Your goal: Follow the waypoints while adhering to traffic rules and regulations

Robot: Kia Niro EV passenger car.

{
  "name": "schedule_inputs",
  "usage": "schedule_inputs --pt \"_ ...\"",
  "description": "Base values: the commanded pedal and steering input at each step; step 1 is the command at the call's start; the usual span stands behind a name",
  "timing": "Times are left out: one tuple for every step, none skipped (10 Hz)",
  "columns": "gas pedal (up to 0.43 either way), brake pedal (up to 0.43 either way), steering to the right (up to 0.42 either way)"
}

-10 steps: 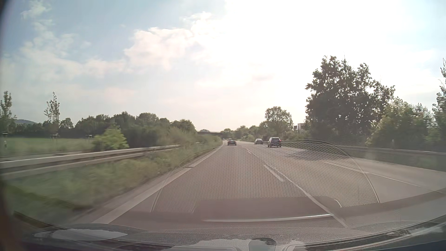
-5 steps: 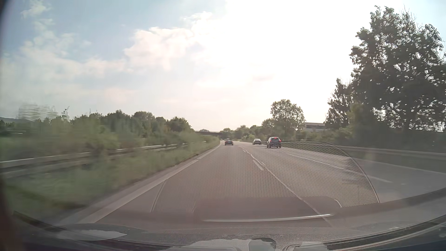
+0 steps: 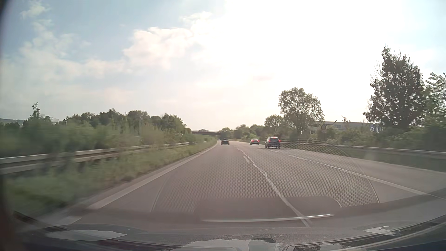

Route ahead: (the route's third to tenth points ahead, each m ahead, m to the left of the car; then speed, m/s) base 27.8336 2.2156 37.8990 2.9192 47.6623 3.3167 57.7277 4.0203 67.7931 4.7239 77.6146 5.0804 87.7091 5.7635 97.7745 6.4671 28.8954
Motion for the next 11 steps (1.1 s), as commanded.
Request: schedule_inputs --pt "0.268 0.0 0.001" --pt "0.268 0.0 0.001" --pt "0.26 0.0 0.001" --pt "0.26 0.0 0.001" --pt "0.248 0.0 0.0" --pt "0.248 0.0 0.0" --pt "0.248 0.0 0.0" --pt "0.24 0.0 -0.003" --pt "0.22 0.0 -0.004" --pt "0.189 0.0 -0.006" --pt "0.177 0.0 -0.008"
